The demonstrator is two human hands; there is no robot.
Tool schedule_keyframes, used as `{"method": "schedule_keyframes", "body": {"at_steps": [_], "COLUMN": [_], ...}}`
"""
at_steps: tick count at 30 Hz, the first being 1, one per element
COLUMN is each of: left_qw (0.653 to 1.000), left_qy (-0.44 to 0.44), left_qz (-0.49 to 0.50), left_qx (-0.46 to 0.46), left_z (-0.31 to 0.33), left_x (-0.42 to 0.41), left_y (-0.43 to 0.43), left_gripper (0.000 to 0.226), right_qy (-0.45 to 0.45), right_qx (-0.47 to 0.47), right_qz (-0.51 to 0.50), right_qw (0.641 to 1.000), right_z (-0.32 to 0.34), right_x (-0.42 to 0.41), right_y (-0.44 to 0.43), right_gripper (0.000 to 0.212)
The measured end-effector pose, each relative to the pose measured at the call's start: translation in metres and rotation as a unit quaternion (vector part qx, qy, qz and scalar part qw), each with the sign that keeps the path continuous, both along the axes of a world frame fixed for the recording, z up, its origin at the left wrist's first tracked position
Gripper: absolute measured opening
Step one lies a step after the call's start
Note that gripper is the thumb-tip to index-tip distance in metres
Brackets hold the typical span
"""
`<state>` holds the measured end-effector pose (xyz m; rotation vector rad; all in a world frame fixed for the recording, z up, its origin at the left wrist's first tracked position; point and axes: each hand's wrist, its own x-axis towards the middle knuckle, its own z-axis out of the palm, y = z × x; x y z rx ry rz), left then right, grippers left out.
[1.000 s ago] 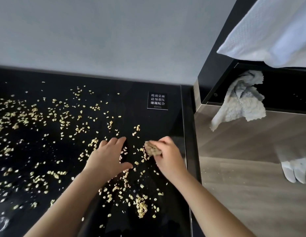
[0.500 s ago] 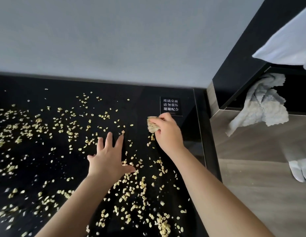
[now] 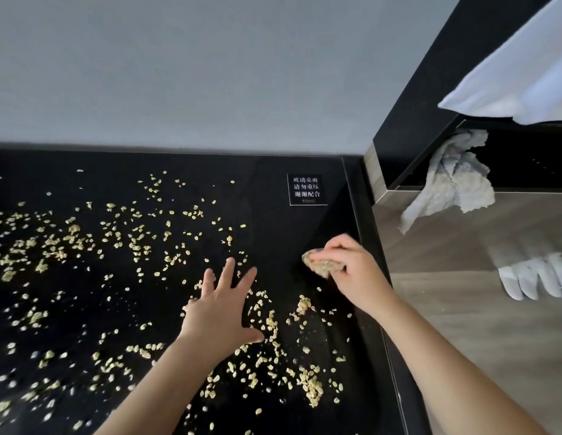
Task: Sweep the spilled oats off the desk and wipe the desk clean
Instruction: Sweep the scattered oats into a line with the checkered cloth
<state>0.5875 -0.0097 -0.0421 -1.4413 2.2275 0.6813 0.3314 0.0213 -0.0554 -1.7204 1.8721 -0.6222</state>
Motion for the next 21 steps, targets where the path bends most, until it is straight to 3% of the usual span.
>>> {"method": "schedule_keyframes", "body": {"at_steps": [2, 4, 10, 15, 17, 19, 21], "left_qw": [0.998, 0.994, 0.993, 0.997, 0.999, 0.999, 0.998], "left_qy": [-0.043, -0.078, -0.082, -0.057, -0.040, -0.038, -0.045], "left_qz": [-0.047, -0.070, -0.071, -0.039, -0.015, -0.008, -0.016], "left_qx": [-0.017, -0.039, -0.040, -0.034, -0.026, -0.029, -0.041], "left_z": [-0.001, -0.004, -0.005, -0.004, -0.003, -0.002, -0.002], "left_x": [-0.003, -0.006, -0.006, 0.002, 0.008, 0.014, 0.015], "left_y": [0.006, 0.010, 0.009, 0.010, 0.010, 0.016, 0.027], "left_gripper": [0.118, 0.121, 0.120, 0.113, 0.109, 0.112, 0.119], "right_qy": [0.080, 0.121, 0.073, -0.044, -0.057, 0.006, 0.078], "right_qx": [-0.002, 0.025, -0.023, 0.035, 0.005, -0.037, -0.010], "right_qz": [-0.145, -0.213, -0.046, 0.019, -0.079, -0.198, -0.283], "right_qw": [0.986, 0.969, 0.996, 0.998, 0.995, 0.979, 0.956], "right_z": [-0.007, -0.015, -0.024, -0.008, 0.007, 0.011, 0.005], "right_x": [-0.008, -0.001, 0.065, 0.073, 0.051, 0.019, -0.004], "right_y": [-0.005, -0.006, 0.017, 0.035, 0.037, 0.041, 0.049], "right_gripper": [0.042, 0.043, 0.036, 0.034, 0.037, 0.038, 0.038]}}
